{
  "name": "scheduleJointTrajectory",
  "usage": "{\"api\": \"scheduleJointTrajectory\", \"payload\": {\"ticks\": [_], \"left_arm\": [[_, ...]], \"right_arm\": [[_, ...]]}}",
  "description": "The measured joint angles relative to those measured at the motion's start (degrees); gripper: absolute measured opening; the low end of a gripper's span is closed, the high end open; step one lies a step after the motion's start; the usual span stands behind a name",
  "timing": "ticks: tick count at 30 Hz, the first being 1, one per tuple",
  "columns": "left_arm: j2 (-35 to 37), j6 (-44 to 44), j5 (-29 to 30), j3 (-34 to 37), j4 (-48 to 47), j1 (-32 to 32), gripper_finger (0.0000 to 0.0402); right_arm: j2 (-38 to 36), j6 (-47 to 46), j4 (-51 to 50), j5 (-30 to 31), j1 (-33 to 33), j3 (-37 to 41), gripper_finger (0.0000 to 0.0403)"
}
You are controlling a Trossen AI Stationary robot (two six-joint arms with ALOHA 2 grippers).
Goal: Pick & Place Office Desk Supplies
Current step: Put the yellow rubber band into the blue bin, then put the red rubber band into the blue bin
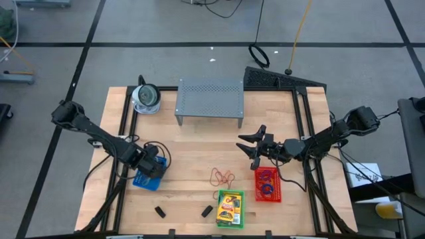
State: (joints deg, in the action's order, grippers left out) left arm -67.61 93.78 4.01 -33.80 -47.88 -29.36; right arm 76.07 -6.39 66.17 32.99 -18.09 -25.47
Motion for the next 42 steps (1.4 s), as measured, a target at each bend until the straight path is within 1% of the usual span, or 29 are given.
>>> {"api": "scheduleJointTrajectory", "payload": {"ticks": [3,6,9,15,19,23,28,31,35,38,42], "left_arm": [[0.00,-0.01,-0.43,0.00,0.05,0.00,0.0016],[0.00,-1.07,-3.10,0.00,0.43,0.00,0.0036],[0.00,-2.42,-4.43,0.00,1.42,0.00,0.0065],[0.02,-3.63,-4.02,-0.70,1.46,-0.02,0.0125],[0.03,-4.08,-5.49,-2.02,0.55,-0.02,0.0155],[0.13,-4.35,-5.48,-5.07,-4.50,-0.02,0.0171],[0.15,-4.98,-5.31,-10.01,-12.71,-0.02,0.0174],[0.17,-5.36,-3.67,-12.31,-13.31,-0.02,0.0175],[0.15,-8.12,2.02,-14.64,-10.27,-0.02,0.0175],[0.15,-12.86,7.16,-15.58,-5.01,0.00,0.0175],[0.13,-24.12,12.78,-15.61,6.98,0.02,0.0175]], "right_arm": [[0.00,0.01,-0.02,-0.02,0.00,0.00,0.0155],[0.00,0.00,-0.02,-0.02,0.00,0.00,0.0155],[0.00,0.00,-0.02,-0.02,0.00,0.00,0.0155],[0.00,0.00,-0.04,-0.04,0.00,0.00,0.0155],[0.00,0.00,-0.04,-0.02,0.00,0.00,0.0155],[0.00,0.00,-0.04,-0.04,0.00,0.00,0.0155],[0.00,-0.02,-0.04,-0.03,0.00,0.00,0.0155],[0.00,-0.02,-0.04,-0.04,0.00,0.00,0.0155],[0.00,-0.02,-0.03,-0.04,0.00,0.00,0.0155],[0.00,-0.02,0.00,-0.04,0.00,0.00,0.0155],[0.01,-0.44,0.62,-0.04,0.00,0.00,0.0155]]}}
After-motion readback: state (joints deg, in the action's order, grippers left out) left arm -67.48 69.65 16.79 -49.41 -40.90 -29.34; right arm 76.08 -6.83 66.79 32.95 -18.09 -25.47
